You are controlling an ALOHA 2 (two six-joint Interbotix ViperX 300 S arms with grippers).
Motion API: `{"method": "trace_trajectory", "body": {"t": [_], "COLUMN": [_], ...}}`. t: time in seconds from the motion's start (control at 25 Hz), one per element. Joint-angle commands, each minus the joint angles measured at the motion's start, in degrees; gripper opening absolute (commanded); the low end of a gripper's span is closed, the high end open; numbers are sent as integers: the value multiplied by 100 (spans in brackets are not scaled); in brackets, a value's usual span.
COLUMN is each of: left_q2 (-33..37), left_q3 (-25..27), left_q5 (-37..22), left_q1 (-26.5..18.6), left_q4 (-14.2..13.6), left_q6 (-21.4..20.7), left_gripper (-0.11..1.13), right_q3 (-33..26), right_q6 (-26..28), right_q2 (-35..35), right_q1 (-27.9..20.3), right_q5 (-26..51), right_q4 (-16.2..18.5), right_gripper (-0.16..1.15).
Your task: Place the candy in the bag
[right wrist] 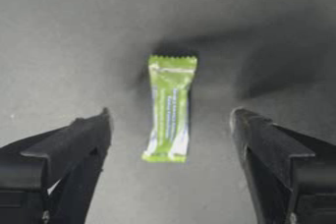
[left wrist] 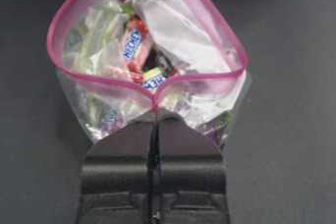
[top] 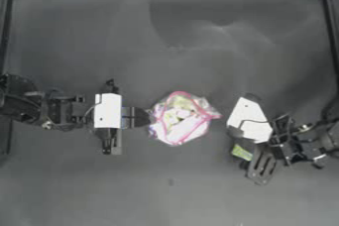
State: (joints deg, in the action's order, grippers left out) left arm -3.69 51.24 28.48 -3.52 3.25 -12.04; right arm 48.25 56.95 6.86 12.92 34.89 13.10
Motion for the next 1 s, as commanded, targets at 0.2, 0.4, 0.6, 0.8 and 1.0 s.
{"method": "trace_trajectory", "body": {"t": [0.2,0.4,0.6,0.8,1.0], "left_q2": [79,79,88,88,79], "left_q3": [-97,-105,-105,-105,-105], "left_q5": [44,44,44,44,44], "left_q1": [9,9,9,9,9], "left_q4": [0,0,0,-9,0], "left_q6": [-18,-18,-18,-18,-18], "left_gripper": [6,6,6,6,6], "right_q3": [-193,-264,-272,-308,-299], "right_q6": [79,79,88,97,88], "right_q2": [-167,-290,-422,-492,-501], "right_q1": [88,88,88,88,88], "right_q5": [-35,-44,-44,-44,-35], "right_q4": [53,70,88,123,141], "right_gripper": [98,98,98,94,68]}}
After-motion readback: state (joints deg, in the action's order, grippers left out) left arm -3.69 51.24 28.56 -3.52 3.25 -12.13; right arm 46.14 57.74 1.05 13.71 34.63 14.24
